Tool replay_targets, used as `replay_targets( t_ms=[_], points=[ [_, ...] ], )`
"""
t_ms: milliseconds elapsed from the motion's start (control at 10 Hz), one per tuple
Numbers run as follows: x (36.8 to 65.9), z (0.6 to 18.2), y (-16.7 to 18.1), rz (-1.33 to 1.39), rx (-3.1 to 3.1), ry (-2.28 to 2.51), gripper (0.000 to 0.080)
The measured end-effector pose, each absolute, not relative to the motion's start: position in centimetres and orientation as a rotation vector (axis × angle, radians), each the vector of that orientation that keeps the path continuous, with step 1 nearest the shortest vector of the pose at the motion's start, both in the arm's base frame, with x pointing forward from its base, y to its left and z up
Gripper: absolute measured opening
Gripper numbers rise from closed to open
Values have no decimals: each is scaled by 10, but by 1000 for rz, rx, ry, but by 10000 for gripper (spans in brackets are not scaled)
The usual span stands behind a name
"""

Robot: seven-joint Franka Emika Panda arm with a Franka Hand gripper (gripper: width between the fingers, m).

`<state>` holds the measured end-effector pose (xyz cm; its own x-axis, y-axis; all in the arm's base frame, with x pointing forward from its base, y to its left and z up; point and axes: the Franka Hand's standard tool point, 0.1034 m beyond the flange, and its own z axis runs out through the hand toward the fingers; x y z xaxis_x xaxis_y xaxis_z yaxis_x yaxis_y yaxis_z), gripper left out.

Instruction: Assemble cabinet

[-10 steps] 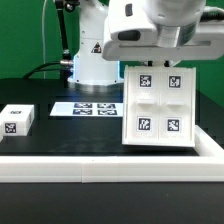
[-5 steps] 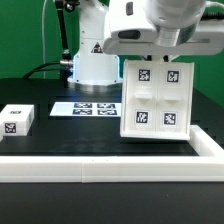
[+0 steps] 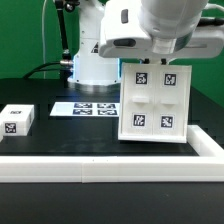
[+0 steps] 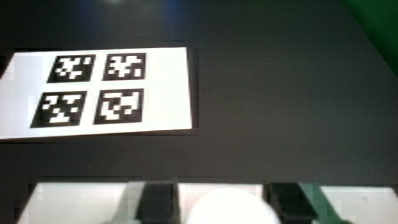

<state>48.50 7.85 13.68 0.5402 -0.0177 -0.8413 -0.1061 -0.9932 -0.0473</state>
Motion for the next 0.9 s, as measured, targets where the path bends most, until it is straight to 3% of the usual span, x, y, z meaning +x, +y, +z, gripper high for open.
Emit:
replay_targets(
  t_ms=[100, 300, 400, 500, 600, 900],
  points=[
    [485, 137, 78, 1460, -2675, 108, 225],
    [485, 137, 78, 1460, -2675, 108, 540],
    [485, 137, 78, 1460, -2675, 108, 540],
    [485, 137, 78, 1460, -2675, 108, 728],
    [485, 137, 78, 1460, -2675, 108, 778],
    [485, 136, 78, 1448, -2681, 103, 798]
  ],
)
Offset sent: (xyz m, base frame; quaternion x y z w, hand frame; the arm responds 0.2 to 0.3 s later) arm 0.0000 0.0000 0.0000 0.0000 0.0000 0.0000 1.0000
